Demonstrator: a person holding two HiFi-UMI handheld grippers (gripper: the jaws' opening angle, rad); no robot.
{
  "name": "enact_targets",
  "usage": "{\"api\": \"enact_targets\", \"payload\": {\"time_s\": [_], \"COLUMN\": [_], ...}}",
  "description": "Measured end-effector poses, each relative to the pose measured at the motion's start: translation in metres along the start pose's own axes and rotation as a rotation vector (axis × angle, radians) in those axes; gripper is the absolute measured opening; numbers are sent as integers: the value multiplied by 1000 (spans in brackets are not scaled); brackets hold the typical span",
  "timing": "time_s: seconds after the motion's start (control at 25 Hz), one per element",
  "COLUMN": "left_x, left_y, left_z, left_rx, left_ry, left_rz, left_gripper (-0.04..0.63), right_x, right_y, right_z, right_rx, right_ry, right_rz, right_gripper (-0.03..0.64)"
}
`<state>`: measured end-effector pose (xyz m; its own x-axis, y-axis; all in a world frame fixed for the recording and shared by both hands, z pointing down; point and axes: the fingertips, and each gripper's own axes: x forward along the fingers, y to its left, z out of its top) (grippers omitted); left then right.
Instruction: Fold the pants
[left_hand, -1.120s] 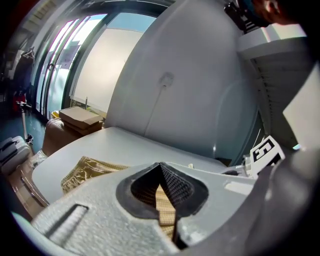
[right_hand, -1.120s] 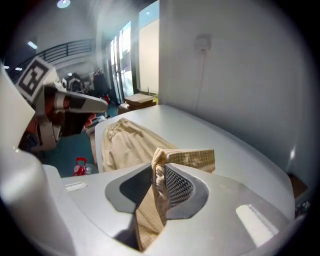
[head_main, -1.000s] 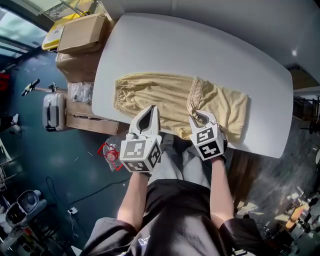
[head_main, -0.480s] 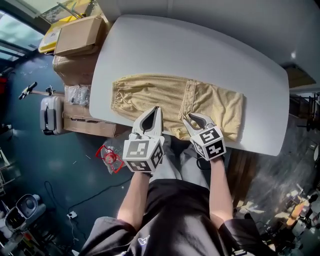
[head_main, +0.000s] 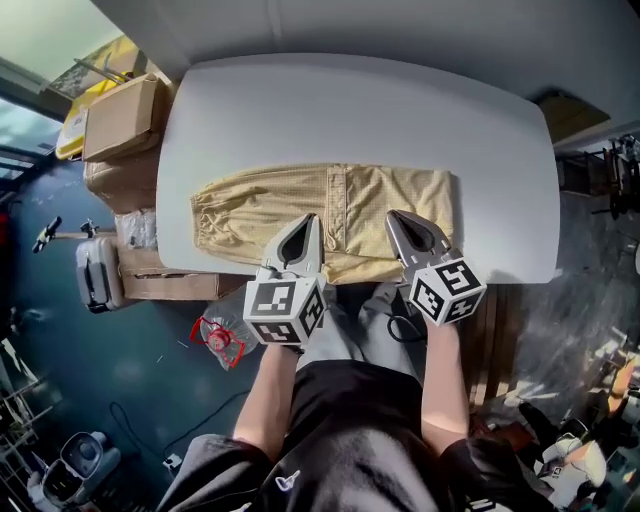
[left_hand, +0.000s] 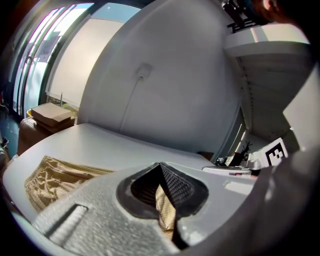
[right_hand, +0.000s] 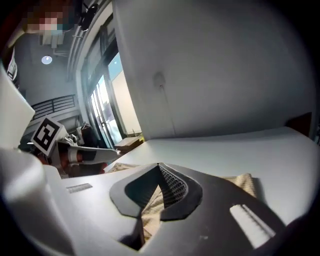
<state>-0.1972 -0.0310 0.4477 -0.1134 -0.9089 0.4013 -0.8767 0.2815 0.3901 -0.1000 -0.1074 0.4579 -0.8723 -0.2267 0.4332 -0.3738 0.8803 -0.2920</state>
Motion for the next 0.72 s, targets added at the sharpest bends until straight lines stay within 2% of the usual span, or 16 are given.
{"api": "enact_targets", "payload": {"time_s": [0.2,0.4,0.6,0.72], "left_x": [33,65,83,90], "left_y": [-55,-120,-166,-182], "left_z": [-13,-22,-36,-49], "left_rx": [46,109,138,153], "left_ry": [55,106,142,173], "left_rz": [-106,-239,-296,-316], "left_gripper": [4,3,4,3], "right_x": [-61,-122,-147,-148], "right_y": [-65,-123,-150,-157], "right_z": [13,0,-27,-58], "right_rx": [51,128,181,228], "right_ry": [-119,-160,-119,-50], "right_rz": [-208,-396,-414,-398], "right_gripper": [3,3,7,96]}}
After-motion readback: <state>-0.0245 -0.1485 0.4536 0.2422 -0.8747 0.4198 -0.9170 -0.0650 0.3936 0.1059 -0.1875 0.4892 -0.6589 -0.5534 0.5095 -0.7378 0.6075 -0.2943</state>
